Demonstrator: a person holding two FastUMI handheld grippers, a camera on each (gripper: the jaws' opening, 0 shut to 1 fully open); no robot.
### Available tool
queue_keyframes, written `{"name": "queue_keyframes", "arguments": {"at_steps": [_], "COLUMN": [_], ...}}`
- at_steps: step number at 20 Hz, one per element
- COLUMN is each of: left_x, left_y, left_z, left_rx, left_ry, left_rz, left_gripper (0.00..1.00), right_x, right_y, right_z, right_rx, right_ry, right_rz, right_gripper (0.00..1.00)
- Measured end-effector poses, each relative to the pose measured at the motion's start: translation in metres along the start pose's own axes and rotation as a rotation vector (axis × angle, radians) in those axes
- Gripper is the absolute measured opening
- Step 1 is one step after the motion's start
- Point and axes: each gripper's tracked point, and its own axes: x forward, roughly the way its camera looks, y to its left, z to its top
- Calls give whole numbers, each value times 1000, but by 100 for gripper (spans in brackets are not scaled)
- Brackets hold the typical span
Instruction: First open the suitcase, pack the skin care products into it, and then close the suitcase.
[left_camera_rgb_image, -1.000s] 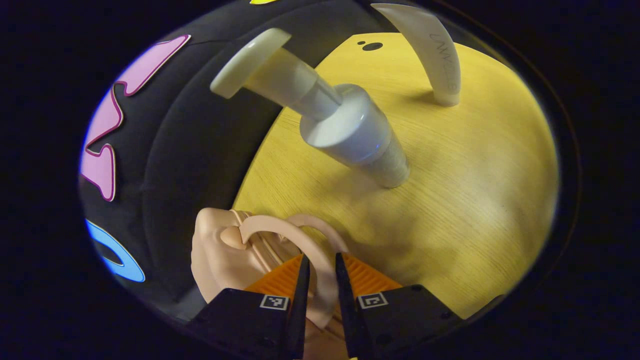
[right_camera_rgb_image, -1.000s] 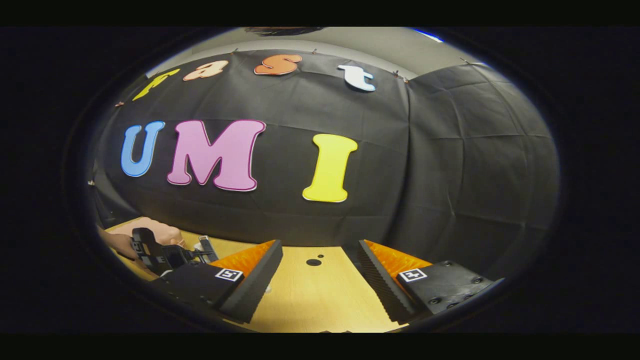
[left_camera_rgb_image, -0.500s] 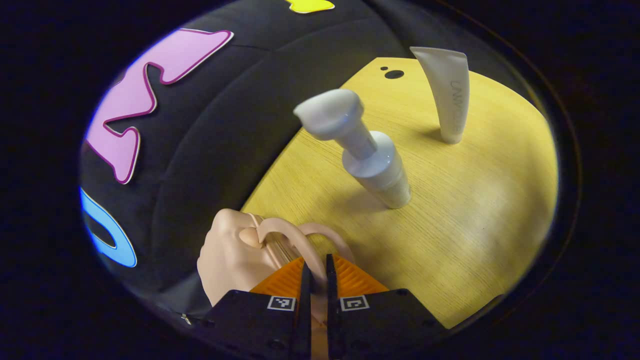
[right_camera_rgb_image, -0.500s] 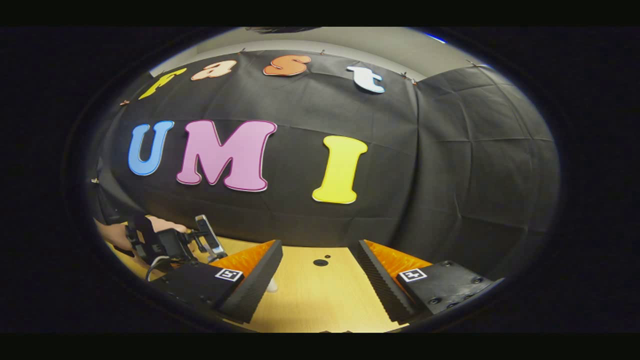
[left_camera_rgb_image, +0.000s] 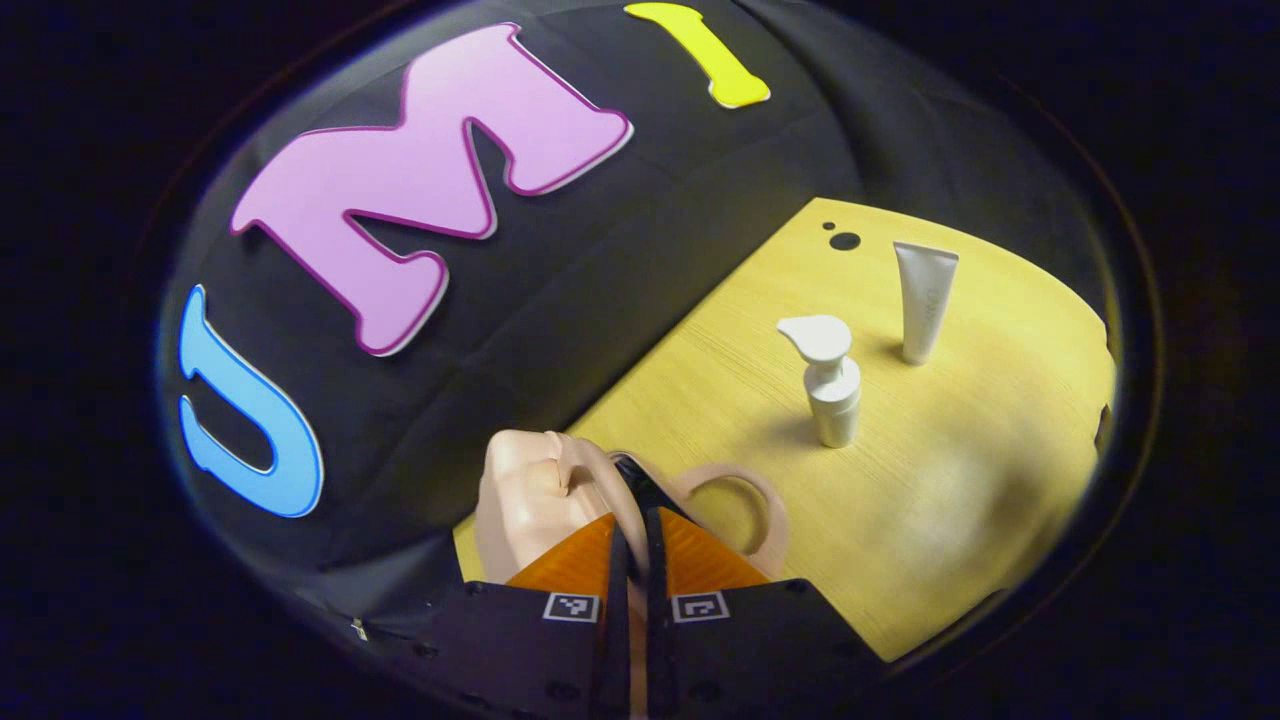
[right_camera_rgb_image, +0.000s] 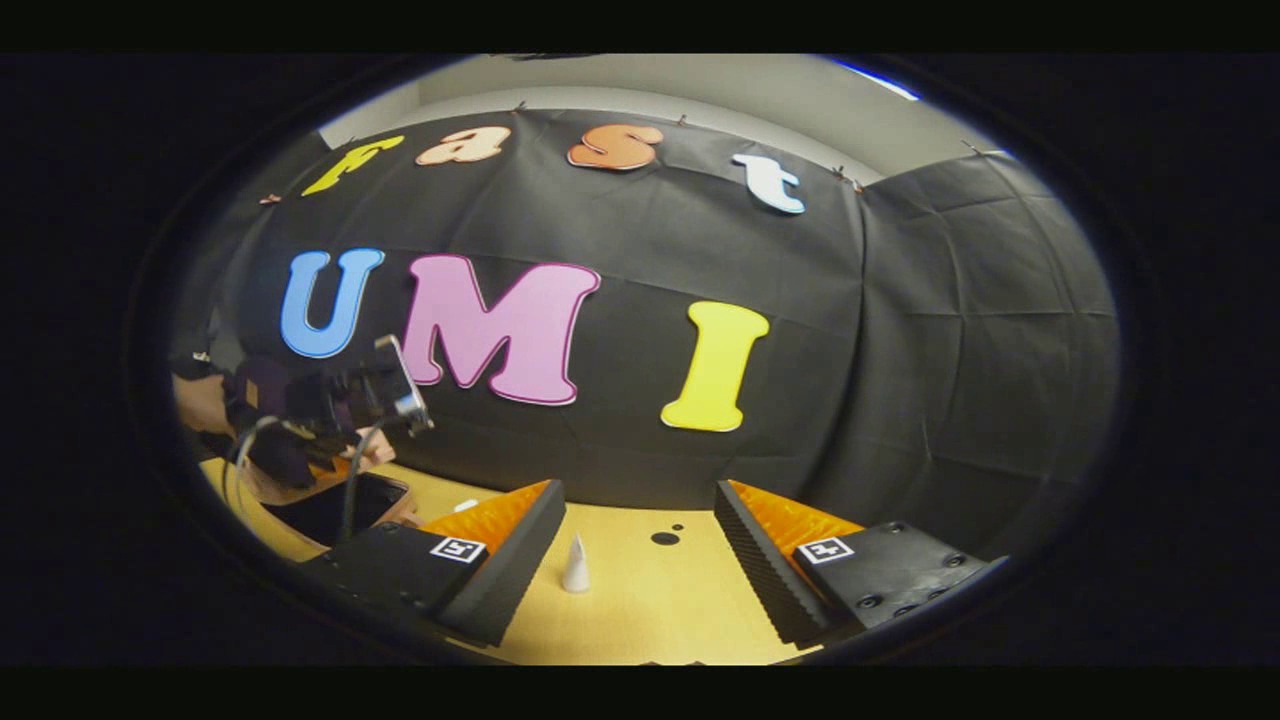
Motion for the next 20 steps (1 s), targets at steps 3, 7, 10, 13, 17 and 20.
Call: {"name": "queue_keyframes", "arguments": {"at_steps": [3,7,10,13,17,20], "left_x": [-33,-47,-48,-41,-9,31], "left_y": [69,151,206,251,287,293], "left_z": [-14,-65,-113,-174,-266,-336], "left_rx": [-32,-56,-30,-62,-175,-269], "left_ry": [-11,-14,19,55,98,124], "left_rz": [43,130,192,234,258,253], "left_gripper": [11,11,11,11,11,11], "right_x": [-4,-10,-16,-23,-37,-45], "right_y": [22,57,79,97,113,121], "right_z": [11,25,35,36,21,-6], "right_rx": [-3,2,-3,10,-21,-32], "right_ry": [-9,-18,-27,-14,25,88], "right_rz": [17,49,68,81,80,73], "right_gripper": [98,98,96,96,97,97]}}
